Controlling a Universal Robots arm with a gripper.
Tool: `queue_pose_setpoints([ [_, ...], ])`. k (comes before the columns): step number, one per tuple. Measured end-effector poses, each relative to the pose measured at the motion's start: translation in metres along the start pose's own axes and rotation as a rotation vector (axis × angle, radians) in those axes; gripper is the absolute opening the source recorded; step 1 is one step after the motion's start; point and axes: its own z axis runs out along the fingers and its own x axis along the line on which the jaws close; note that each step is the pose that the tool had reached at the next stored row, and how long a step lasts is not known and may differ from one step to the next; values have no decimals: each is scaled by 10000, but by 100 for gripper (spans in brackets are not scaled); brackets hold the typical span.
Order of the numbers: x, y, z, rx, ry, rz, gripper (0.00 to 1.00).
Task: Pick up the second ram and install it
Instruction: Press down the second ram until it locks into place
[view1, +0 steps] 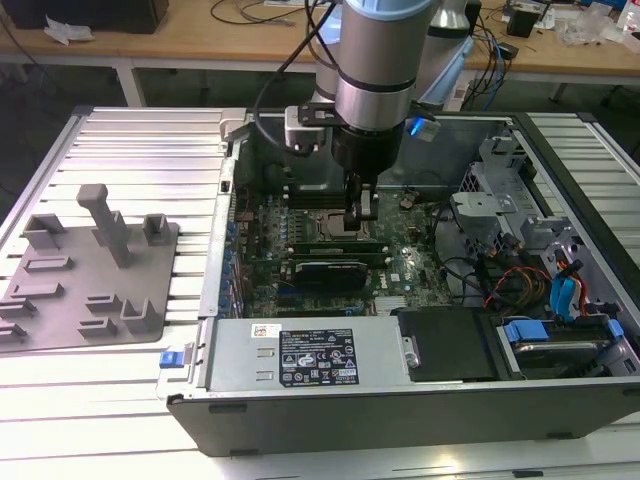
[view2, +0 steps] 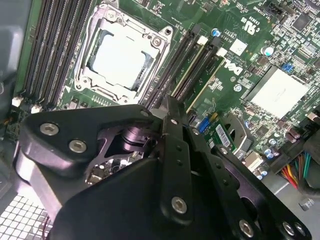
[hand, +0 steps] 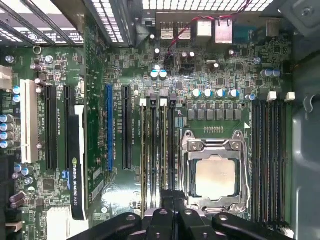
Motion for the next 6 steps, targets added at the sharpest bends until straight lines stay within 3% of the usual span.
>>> queue_pose_setpoints([
  [6, 0, 0, -7, 0, 0, 0, 8],
])
